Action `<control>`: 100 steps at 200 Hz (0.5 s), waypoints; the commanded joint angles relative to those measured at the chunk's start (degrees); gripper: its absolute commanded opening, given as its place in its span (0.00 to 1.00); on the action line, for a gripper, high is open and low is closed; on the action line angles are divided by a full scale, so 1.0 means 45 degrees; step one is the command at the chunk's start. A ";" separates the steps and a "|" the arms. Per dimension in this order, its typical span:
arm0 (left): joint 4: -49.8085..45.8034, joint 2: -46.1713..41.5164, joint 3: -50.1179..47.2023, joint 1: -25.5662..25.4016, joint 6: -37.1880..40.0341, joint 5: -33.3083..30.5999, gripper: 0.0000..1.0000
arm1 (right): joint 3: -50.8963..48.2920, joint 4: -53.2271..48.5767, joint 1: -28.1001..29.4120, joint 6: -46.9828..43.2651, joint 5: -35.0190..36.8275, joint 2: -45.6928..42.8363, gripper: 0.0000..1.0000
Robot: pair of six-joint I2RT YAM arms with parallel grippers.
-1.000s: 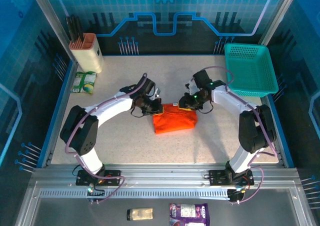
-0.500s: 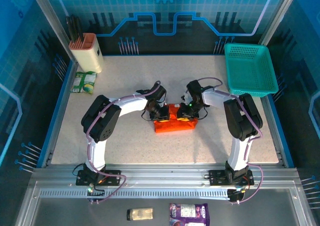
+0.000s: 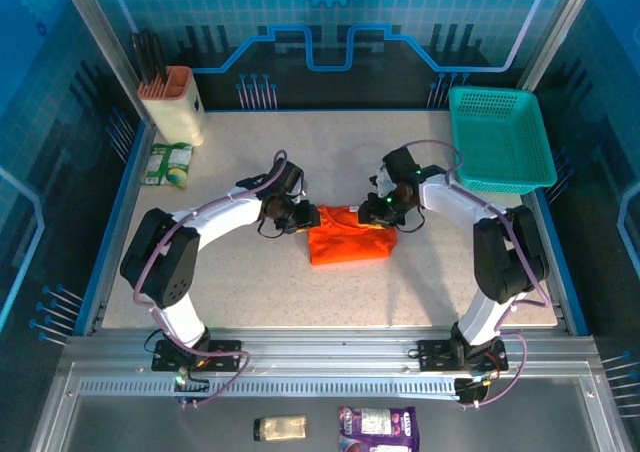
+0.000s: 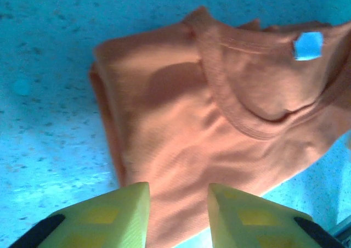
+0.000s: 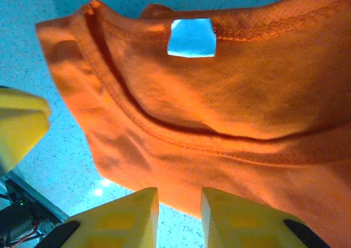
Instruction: Fold the inside-out t-shirt
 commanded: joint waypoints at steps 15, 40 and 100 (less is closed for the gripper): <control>0.0214 0.0913 -0.0202 0.0051 0.0157 0.0488 0.40 | 0.0739 -0.1242 -0.0127 -0.0170 0.0283 -0.0942 0.29; 0.0017 0.2008 0.0360 0.0049 0.0318 0.0718 0.40 | 0.0791 -0.1455 -0.0119 -0.0121 0.0402 -0.1460 0.29; -0.0153 0.2783 0.0596 0.0066 0.0728 0.0175 0.15 | 0.0630 -0.1881 -0.0157 -0.0052 0.0775 -0.2305 0.29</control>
